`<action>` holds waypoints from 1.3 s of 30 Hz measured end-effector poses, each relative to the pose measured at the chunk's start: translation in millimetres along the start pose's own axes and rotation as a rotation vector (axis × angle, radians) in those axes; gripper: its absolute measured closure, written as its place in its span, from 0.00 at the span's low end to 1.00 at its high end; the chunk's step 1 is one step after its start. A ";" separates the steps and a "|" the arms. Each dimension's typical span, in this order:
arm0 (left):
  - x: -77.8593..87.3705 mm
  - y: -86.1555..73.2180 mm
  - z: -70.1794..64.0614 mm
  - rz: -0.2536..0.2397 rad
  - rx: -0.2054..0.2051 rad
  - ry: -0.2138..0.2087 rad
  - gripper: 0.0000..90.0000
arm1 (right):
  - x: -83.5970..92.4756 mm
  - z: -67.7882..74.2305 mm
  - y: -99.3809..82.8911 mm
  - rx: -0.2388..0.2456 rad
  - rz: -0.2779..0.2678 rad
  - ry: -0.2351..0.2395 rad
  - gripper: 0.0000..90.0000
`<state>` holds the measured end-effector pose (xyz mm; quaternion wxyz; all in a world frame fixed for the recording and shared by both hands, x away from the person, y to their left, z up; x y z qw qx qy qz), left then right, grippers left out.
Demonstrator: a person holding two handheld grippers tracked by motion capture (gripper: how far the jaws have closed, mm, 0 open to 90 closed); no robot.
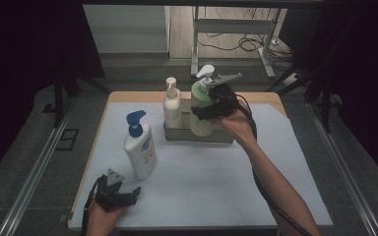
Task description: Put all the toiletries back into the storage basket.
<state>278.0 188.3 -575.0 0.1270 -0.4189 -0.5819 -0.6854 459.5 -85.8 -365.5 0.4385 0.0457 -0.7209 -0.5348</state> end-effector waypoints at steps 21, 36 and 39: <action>0.0 0.0 -0.1 -0.001 0.001 -0.001 0.13 | -32.9 -28.3 3.4 -0.032 -0.001 -0.077 0.14; 0.2 -0.2 -0.1 0.002 0.001 -0.001 0.13 | -54.7 -30.4 -15.5 -0.036 0.042 -0.071 0.14; 0.2 -0.2 -0.1 0.002 0.001 -0.001 0.13 | -58.6 -28.5 -19.1 -0.034 0.051 -0.064 0.14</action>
Point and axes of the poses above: each handheld gripper's, and its own axes: x roughly backward along the jaws, y roughly out of its top, z roughly to its left, the point moved 7 cm from there along -x, roughly forward along the jaws, and after that the axes turned 1 degree about -z, right-handed, at the moved point
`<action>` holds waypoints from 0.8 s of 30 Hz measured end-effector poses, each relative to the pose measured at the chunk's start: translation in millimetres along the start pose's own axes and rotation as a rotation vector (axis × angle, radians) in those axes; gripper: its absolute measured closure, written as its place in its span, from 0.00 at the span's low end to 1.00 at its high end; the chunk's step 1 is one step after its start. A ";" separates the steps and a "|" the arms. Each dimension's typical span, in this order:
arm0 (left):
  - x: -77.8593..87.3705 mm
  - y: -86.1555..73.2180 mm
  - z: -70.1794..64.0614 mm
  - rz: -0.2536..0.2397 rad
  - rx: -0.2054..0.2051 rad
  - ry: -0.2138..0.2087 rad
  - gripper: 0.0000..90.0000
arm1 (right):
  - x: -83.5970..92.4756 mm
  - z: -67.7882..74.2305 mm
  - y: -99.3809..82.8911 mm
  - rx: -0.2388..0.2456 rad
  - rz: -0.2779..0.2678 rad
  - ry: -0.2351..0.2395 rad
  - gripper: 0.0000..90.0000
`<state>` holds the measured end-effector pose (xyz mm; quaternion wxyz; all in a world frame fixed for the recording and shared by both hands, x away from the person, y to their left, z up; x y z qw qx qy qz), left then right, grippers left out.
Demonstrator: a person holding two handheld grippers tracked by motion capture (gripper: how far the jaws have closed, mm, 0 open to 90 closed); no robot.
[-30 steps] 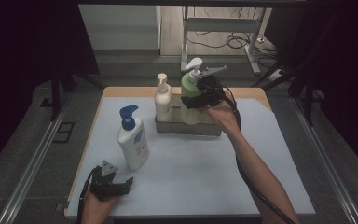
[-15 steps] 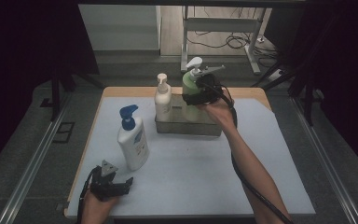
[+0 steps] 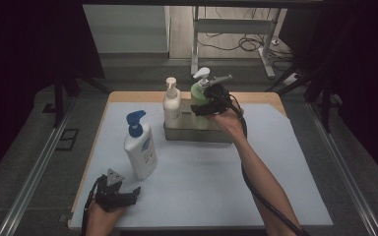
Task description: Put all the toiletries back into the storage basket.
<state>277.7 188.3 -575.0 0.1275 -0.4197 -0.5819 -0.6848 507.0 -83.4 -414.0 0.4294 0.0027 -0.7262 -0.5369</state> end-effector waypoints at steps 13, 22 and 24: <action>0.0 0.0 0.0 0.000 0.000 0.000 0.13 | -11.2 2.1 -13.5 0.000 0.026 0.009 0.14; 0.0 0.0 0.0 0.000 0.000 0.001 0.13 | -20.3 3.0 -22.6 -0.004 0.047 0.016 0.14; 0.0 0.0 0.0 0.000 0.000 0.001 0.13 | -22.3 3.3 -24.1 -0.007 0.049 0.016 0.14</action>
Point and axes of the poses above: each handheld gripper's, and its own axes: x roughly backward along the jaws, y roughly out of its top, z roughly to its left, the point moved 7 cm from there along -x, roughly forward along the jaws, and after that the axes turned 1 degree about -z, right-handed, at the moved point
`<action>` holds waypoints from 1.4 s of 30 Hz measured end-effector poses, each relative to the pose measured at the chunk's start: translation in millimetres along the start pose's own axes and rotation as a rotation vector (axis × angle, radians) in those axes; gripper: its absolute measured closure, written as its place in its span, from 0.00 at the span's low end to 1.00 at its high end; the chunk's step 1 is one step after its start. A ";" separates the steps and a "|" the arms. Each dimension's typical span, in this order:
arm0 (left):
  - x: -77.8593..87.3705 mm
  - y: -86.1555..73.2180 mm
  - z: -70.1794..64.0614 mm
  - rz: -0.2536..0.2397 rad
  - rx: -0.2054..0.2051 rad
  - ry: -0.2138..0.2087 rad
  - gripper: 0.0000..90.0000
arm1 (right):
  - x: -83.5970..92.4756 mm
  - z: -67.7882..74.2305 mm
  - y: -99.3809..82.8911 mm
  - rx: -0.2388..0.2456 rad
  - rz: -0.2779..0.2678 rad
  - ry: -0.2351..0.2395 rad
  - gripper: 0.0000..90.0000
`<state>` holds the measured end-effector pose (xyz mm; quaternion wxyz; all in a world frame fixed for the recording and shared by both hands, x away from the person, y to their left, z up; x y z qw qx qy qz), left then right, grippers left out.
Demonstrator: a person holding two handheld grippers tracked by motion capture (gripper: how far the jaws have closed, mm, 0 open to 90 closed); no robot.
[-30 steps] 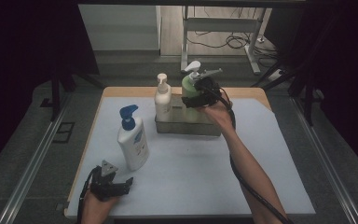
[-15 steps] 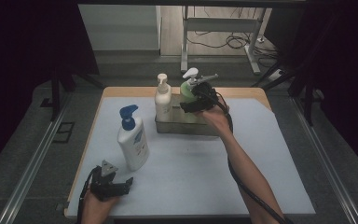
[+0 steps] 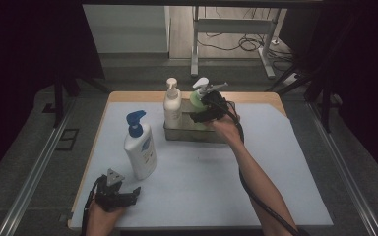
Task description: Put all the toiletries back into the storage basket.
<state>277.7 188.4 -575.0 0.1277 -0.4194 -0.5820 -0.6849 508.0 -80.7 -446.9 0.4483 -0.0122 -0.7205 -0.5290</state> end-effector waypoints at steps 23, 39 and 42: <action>0.1 -0.1 0.0 0.001 -0.001 0.000 0.13 | -10.0 -1.5 -7.6 -0.004 0.003 0.018 0.12; -0.1 0.0 -0.2 -0.001 0.000 -0.001 0.13 | 20.7 -2.4 -20.9 0.022 -0.006 0.056 0.12; 0.0 0.0 -0.2 -0.001 -0.001 0.000 0.13 | 27.6 -1.8 -25.2 0.017 -0.009 0.084 0.15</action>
Point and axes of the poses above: each handheld gripper's, and its own axes: x roughly backward along the jaws, y roughly out of its top, z roughly to its left, the point moved 7 cm from there along -x, roughly forward along the jaws, and after that the axes turned 1 degree about -z, right-handed, at the moved point
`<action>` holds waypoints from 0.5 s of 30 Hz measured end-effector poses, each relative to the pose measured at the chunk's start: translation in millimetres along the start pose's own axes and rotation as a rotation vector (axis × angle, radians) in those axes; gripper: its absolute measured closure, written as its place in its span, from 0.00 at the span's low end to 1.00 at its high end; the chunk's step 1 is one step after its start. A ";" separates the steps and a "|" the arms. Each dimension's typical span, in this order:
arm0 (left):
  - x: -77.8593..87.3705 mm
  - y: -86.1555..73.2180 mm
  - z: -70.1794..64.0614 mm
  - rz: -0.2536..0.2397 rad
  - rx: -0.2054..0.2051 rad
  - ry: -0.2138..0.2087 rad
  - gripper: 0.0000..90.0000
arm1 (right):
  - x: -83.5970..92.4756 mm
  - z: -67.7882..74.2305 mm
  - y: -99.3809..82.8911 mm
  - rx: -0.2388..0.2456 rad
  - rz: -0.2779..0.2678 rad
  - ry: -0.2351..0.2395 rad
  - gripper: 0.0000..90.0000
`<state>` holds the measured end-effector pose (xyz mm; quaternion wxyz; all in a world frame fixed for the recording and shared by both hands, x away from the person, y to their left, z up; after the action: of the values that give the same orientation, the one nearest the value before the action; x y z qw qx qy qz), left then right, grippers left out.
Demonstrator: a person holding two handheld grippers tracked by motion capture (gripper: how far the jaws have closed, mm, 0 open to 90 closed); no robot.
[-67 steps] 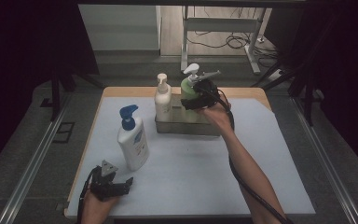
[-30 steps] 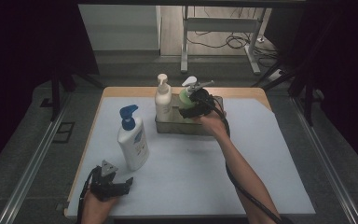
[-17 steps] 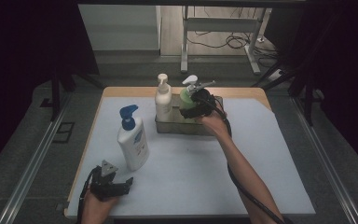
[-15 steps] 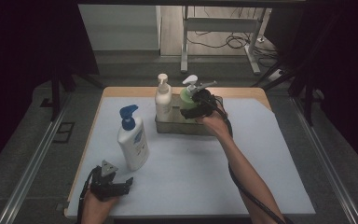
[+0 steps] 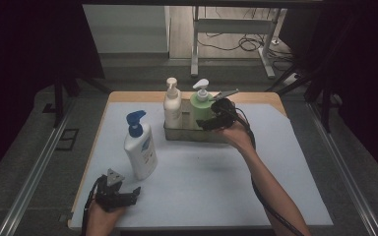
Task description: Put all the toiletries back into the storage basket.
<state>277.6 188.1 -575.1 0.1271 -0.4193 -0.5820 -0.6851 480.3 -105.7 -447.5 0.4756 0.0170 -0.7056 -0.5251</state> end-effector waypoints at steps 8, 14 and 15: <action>0.0 0.0 0.0 -0.001 0.000 0.001 0.13 | 13.8 -6.9 -14.7 -0.035 -0.005 0.005 0.39; 0.0 0.0 0.0 0.000 0.000 0.002 0.13 | 16.8 -22.4 -26.0 -0.090 -0.012 -0.037 0.65; 0.0 0.0 0.0 0.000 0.000 0.002 0.13 | 16.3 -26.3 -28.1 -0.097 -0.012 -0.058 0.71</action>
<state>277.6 188.1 -575.1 0.1275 -0.4187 -0.5819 -0.6854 476.1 -145.9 -458.3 0.4519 -0.0169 -0.6928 -0.5617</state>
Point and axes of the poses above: each handheld gripper's, and its own axes: x roughly backward along the jaws, y roughly out of its top, z roughly to its left, the point moved 7 cm from there along -x, roughly forward along the jaws, and after that the axes turned 1 degree about -z, right-handed, at the moved point
